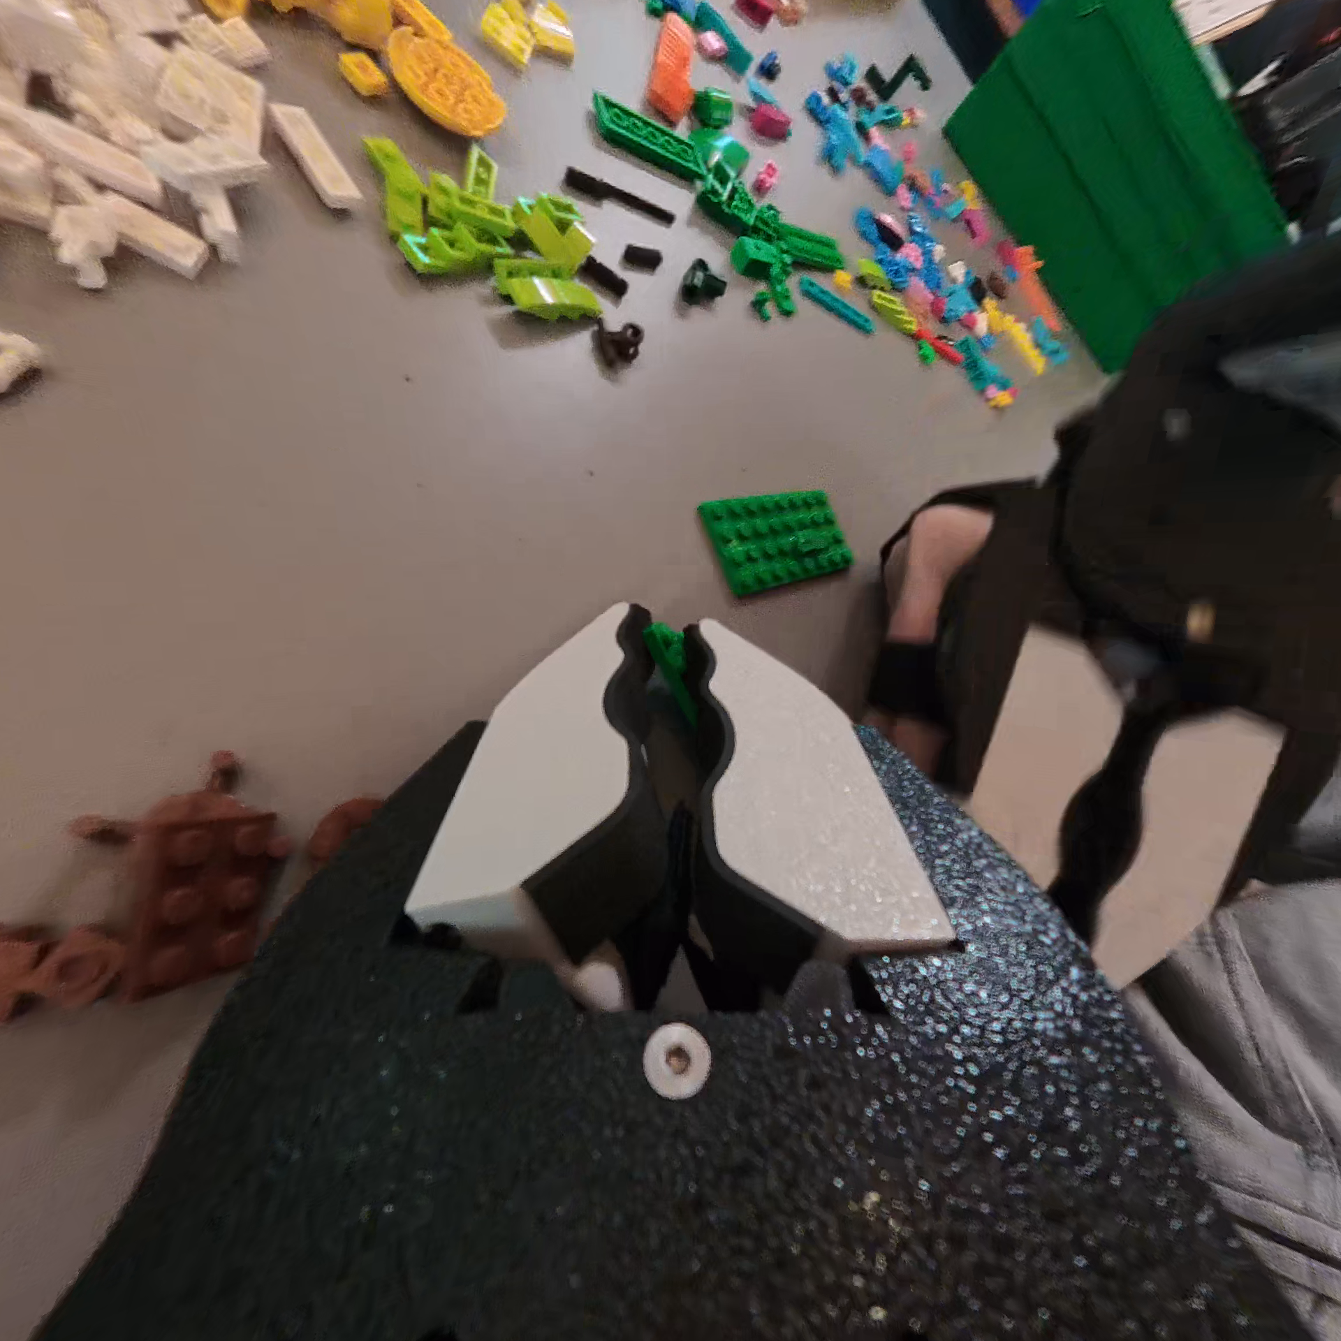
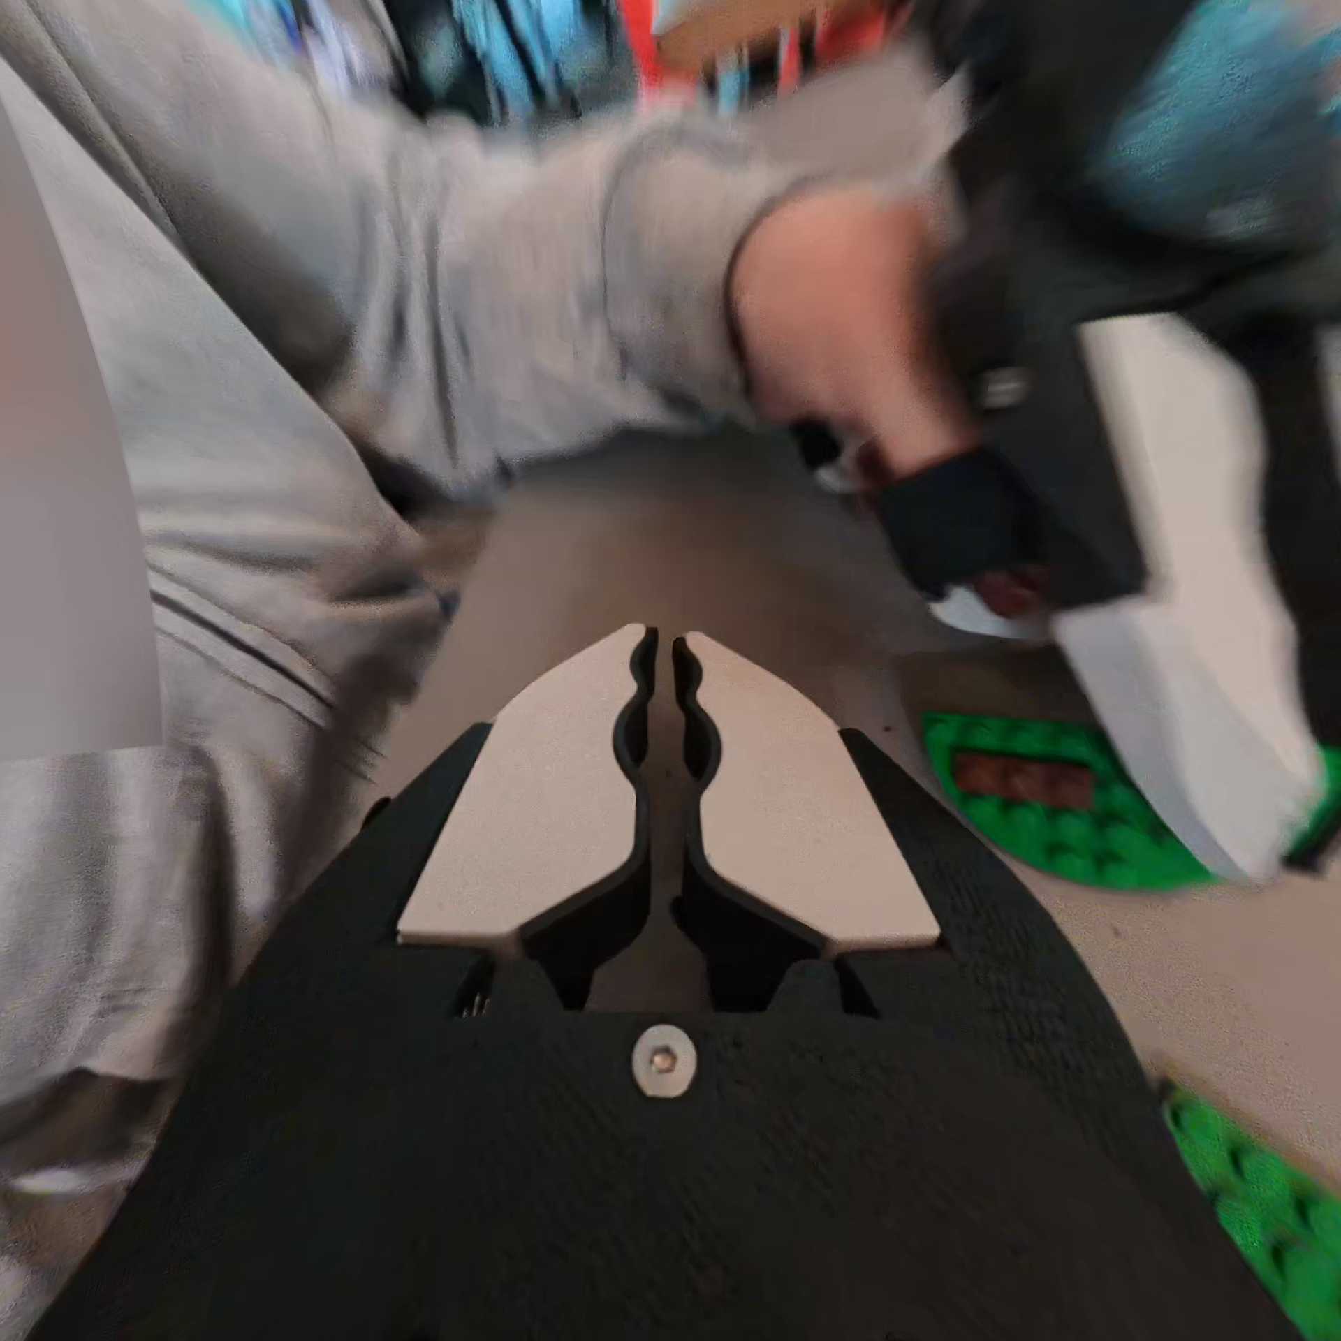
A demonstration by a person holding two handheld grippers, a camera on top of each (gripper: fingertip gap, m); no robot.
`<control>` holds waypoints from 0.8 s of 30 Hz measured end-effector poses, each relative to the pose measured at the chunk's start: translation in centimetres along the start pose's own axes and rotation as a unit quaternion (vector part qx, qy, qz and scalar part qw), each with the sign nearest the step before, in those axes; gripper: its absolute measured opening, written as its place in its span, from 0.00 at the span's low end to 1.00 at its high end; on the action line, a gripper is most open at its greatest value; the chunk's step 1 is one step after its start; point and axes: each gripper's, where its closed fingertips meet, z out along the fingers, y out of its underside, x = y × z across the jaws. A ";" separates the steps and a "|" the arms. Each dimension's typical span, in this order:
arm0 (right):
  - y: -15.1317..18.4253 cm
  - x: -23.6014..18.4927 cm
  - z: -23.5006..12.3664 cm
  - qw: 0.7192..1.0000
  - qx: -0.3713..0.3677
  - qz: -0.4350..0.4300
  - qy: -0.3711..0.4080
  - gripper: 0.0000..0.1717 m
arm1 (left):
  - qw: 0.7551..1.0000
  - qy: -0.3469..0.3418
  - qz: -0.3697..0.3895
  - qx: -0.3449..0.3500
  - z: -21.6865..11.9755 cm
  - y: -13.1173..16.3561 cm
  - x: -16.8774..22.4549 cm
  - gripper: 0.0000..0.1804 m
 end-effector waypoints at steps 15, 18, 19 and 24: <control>0.0 5.9 -4.7 0.958 -0.011 -0.093 0.272 0.20 | 0.988 0.107 0.008 0.109 -1.8 -2.7 2.5 0.02; 0.0 6.2 -4.5 0.944 -0.024 -0.133 0.302 0.20 | 0.989 0.096 0.002 0.108 -1.7 -2.7 2.1 0.02; 0.1 6.4 -4.4 0.940 -0.028 -0.142 0.310 0.20 | 0.990 0.090 0.004 0.106 -1.6 -2.7 2.0 0.02; 0.2 7.1 -4.4 0.926 -0.036 -0.162 0.338 0.19 | 0.994 0.065 0.000 0.086 -1.1 -2.2 1.6 0.02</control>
